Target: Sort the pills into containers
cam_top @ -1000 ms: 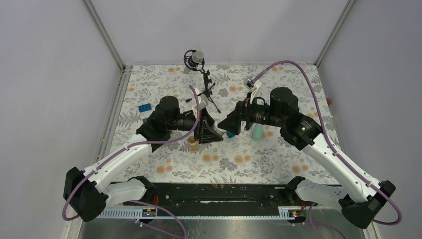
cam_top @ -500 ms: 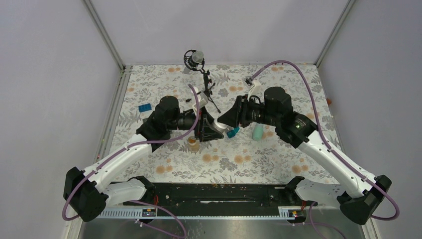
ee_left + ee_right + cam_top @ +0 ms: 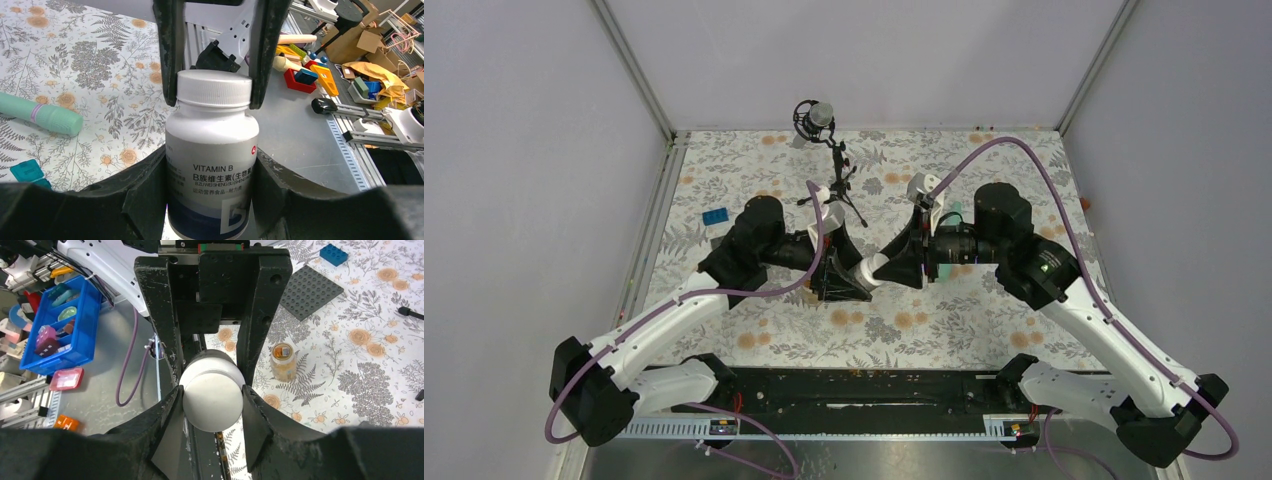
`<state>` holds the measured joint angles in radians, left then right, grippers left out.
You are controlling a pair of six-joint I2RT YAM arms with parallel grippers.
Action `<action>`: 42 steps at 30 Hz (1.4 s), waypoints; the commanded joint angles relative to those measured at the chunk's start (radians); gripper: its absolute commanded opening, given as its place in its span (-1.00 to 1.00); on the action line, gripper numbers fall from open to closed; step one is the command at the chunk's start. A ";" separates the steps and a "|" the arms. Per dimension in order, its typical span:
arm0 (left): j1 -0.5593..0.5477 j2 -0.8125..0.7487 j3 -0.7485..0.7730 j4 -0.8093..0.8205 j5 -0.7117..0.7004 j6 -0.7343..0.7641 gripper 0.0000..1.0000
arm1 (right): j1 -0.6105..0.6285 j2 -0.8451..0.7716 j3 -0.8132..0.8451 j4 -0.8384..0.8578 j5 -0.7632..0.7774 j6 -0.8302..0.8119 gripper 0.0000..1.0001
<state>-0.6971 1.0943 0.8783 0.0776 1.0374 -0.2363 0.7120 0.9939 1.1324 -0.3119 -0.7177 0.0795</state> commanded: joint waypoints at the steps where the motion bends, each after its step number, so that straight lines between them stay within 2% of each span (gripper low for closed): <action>1: 0.030 -0.005 0.001 0.000 -0.047 -0.020 -1.00 | 0.001 0.000 0.073 -0.056 -0.035 -0.014 0.22; 2: 0.030 -0.006 0.002 -0.001 -0.058 -0.021 -1.00 | 0.000 0.015 0.076 -0.043 0.016 0.031 0.55; 5: 0.030 -0.003 0.005 -0.001 -0.096 -0.023 -1.00 | 0.001 0.078 0.072 0.001 0.116 0.190 0.97; 8: 0.030 -0.002 0.004 0.000 -0.140 -0.024 -1.00 | 0.003 0.111 0.036 0.073 0.145 0.330 0.99; 11: 0.030 -0.001 0.001 -0.001 -0.163 -0.026 -1.00 | 0.002 0.111 -0.006 0.143 0.170 0.408 0.89; 15: 0.030 0.001 -0.001 -0.001 -0.170 -0.026 -1.00 | 0.003 0.100 -0.009 0.133 0.199 0.438 0.40; 16: 0.030 0.001 -0.002 0.000 -0.173 -0.026 -1.00 | 0.002 0.094 -0.007 0.130 0.204 0.445 0.35; 17: 0.030 0.000 -0.002 0.000 -0.172 -0.026 -1.00 | 0.002 0.087 -0.006 0.127 0.205 0.448 0.35; 21: 0.030 -0.002 -0.008 -0.002 -0.174 -0.026 -1.00 | 0.002 0.055 -0.006 0.113 0.232 0.455 0.69; 24: 0.030 -0.003 -0.011 -0.006 -0.176 -0.026 -1.00 | 0.001 0.039 0.002 0.095 0.257 0.460 0.73; 26: 0.030 -0.006 -0.014 -0.008 -0.178 -0.026 -1.00 | -0.002 0.045 0.015 0.079 0.265 0.467 0.63; 30: 0.030 -0.013 -0.015 -0.009 -0.181 -0.028 -1.00 | -0.001 0.095 0.069 -0.013 0.253 0.454 0.25; 33: 0.030 -0.019 -0.015 -0.013 -0.182 -0.028 -1.00 | 0.000 0.115 0.079 -0.031 0.233 0.437 0.08; 34: 0.030 -0.020 -0.015 -0.016 -0.181 -0.028 -1.00 | -0.003 0.114 0.080 -0.030 0.230 0.431 -0.02; 36: 0.030 -0.024 -0.017 -0.019 -0.180 -0.026 -1.00 | -0.006 0.111 0.080 -0.030 0.222 0.420 -0.35; 38: 0.031 -0.027 -0.019 -0.023 -0.176 -0.024 -1.00 | -0.011 0.103 0.084 -0.028 0.201 0.394 -0.56; 40: 0.030 -0.031 -0.020 -0.027 -0.165 -0.018 -1.00 | -0.017 0.084 0.085 -0.026 0.165 0.341 -0.69; 42: 0.030 -0.031 -0.020 -0.029 -0.142 -0.015 -1.00 | -0.022 0.055 0.073 -0.007 0.097 0.245 -0.73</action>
<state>-0.6704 1.0924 0.8619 0.0238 0.8749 -0.2596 0.7036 1.1084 1.1694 -0.3393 -0.4908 0.4759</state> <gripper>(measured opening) 0.532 0.481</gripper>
